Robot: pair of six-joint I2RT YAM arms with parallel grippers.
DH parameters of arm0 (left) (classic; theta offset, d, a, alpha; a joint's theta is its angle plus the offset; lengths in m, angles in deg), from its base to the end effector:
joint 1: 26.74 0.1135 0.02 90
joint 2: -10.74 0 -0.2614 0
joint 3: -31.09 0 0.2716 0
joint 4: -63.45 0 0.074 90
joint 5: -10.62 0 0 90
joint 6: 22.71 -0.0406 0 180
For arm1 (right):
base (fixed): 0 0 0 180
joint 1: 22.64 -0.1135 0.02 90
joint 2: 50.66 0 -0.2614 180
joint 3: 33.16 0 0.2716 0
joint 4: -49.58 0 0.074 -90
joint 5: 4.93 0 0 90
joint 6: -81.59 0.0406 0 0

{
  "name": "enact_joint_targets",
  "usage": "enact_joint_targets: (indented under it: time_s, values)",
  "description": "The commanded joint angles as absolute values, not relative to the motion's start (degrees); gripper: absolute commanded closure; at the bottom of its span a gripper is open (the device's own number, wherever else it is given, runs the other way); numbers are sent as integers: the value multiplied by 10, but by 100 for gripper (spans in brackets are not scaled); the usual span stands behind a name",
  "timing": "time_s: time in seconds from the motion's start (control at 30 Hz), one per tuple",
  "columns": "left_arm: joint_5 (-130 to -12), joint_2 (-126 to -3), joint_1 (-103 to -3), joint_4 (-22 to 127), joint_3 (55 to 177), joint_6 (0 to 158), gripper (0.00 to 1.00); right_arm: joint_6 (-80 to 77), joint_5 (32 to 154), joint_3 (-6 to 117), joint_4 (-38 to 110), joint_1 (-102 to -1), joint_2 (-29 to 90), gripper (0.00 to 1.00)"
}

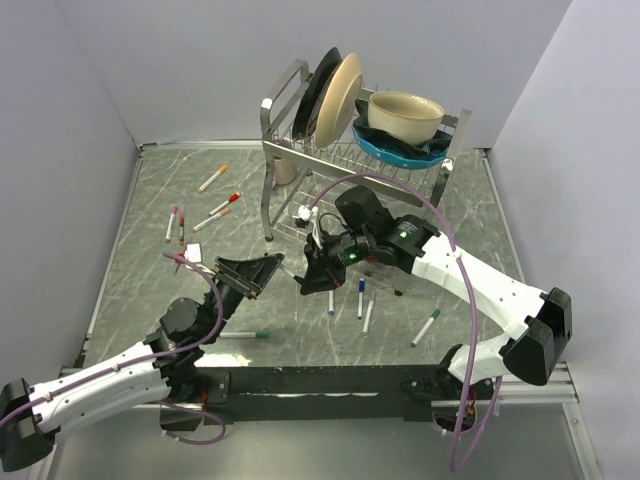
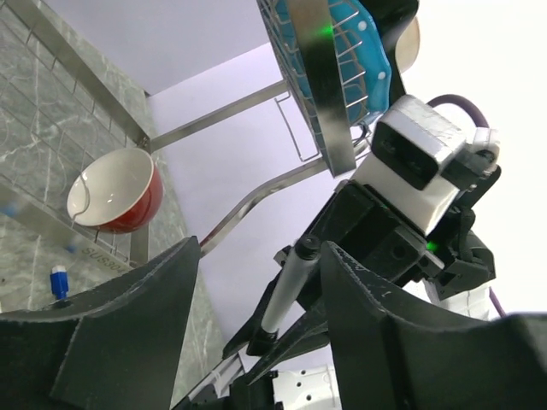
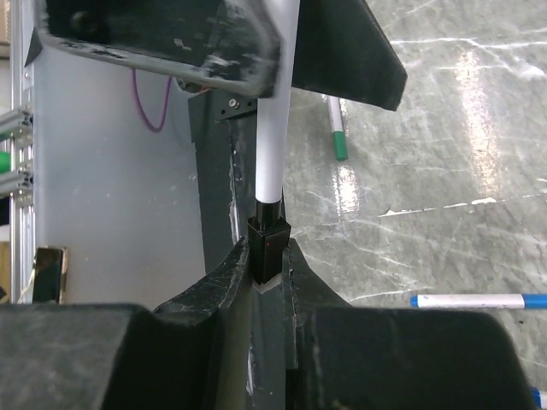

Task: Open the pen caps

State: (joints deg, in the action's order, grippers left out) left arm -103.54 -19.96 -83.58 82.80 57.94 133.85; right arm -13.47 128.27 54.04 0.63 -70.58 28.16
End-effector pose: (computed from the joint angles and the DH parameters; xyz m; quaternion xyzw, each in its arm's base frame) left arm 0.1087 -0.1359 0.2584 -0.2161 0.5756 -0.6253 0.4806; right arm 0.1915 0.2538 0.3421 -0.5146 0.6872 0.4534 0.2396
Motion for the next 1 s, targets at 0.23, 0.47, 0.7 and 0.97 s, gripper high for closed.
enact_joint_targets:
  time_s: [0.23, 0.47, 0.7, 0.97]
  values:
    - [-986, -226, -837, 843, 602, 1302, 88, -161, 1298, 547, 3, -701, 280, 100]
    - [-985, -214, -837, 841, 594, 1311, 99, -175, 1297, 566, -10, -698, 287, 77]
    - [-987, -215, -837, 846, 583, 1333, 99, -183, 1324, 613, -33, -696, 318, 43]
    - [-1009, -201, -837, 836, 579, 1337, 99, -175, 1345, 603, -30, -697, 330, 72]
